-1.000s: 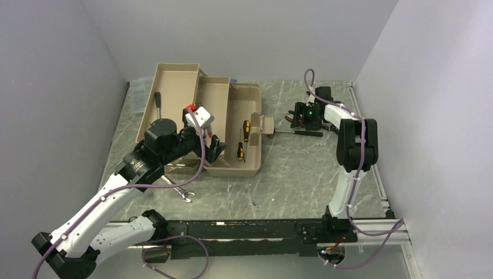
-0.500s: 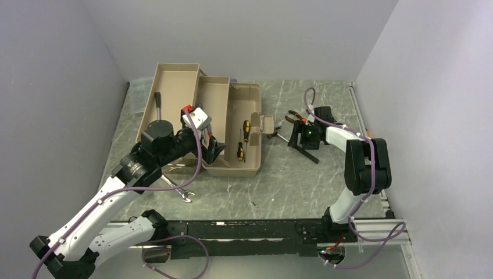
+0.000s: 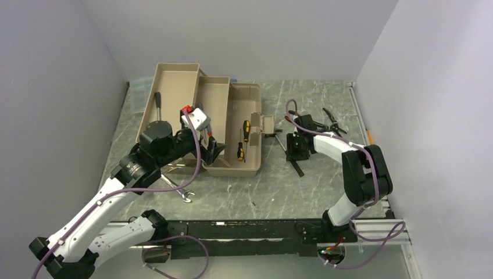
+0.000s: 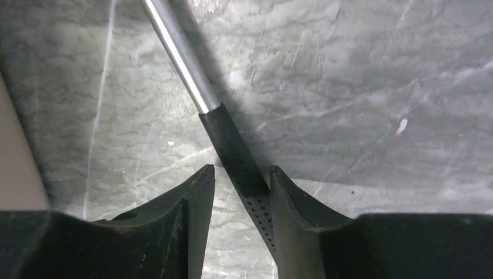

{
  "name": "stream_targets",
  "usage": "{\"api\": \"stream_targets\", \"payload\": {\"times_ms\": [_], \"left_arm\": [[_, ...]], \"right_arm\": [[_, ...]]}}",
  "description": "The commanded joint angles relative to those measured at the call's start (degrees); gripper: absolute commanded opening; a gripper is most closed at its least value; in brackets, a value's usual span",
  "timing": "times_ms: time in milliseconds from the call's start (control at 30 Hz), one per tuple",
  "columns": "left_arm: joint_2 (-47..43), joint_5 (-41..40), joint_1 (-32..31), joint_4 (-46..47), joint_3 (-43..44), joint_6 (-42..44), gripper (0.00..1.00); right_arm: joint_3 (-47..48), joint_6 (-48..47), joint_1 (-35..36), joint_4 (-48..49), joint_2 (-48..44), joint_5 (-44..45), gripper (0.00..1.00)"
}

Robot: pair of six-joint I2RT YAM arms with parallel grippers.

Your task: Pack the tool kit

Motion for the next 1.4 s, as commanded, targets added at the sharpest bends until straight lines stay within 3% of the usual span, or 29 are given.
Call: {"api": "stream_targets", "payload": {"times_ms": [0,233,300,367,400,467,733,867,1033,1167,1300,1367], "left_arm": [[0.24,1.86,0.19,2.16,-0.15,-0.39,0.99],[4.72,5.01,0.18,0.85,1.62,-3.51,0.99],[6.17,4.4,0.18,-0.01,2.65,-6.17,0.99],[7.14,2.98,0.18,-0.02,3.26,-9.92,0.99],[7.55,2.15,0.2,0.2,3.35,-12.58,0.99],[8.37,2.27,0.18,0.69,3.25,-17.16,0.99],[17.12,16.31,-1.62,6.28,3.25,-31.16,0.99],[22.69,10.36,-7.51,4.21,7.66,-34.21,0.99],[31.34,11.05,-10.76,2.41,14.0,-41.23,0.99],[36.9,3.69,-14.83,-2.35,17.62,-49.82,0.99],[38.94,1.7,-18.82,6.37,14.08,-60.52,0.99],[40.08,-0.66,-20.22,6.17,15.16,-61.94,0.99]], "right_arm": [[-2.1,1.13,2.38,-4.59,-2.09,4.99,0.41],[-4.26,4.78,7.64,-5.18,-4.4,7.13,0.32],[-4.45,5.28,8.74,-5.38,-4.52,7.85,0.22],[-4.52,6.41,9.44,-5.69,-5.18,9.5,0.01],[-5.02,6.91,9.62,-5.19,-6.4,9.9,0.0],[-7.04,7.85,9.77,-2.7,-10.3,8.51,0.0],[-11.33,10.76,9.66,-0.76,-22.96,1.16,0.0],[-13.85,12.86,9.6,0.62,-26.82,-1.18,0.0],[-15.68,13.96,9.66,1.45,-27.39,-2.87,0.0],[-17.12,15.0,9.66,2.52,-28.14,-3.69,0.0],[-18.63,17.0,9.58,2.36,-30.48,-2.88,0.0],[-19.54,18.31,9.55,1.99,-32.74,-2.01,0.0]]}}
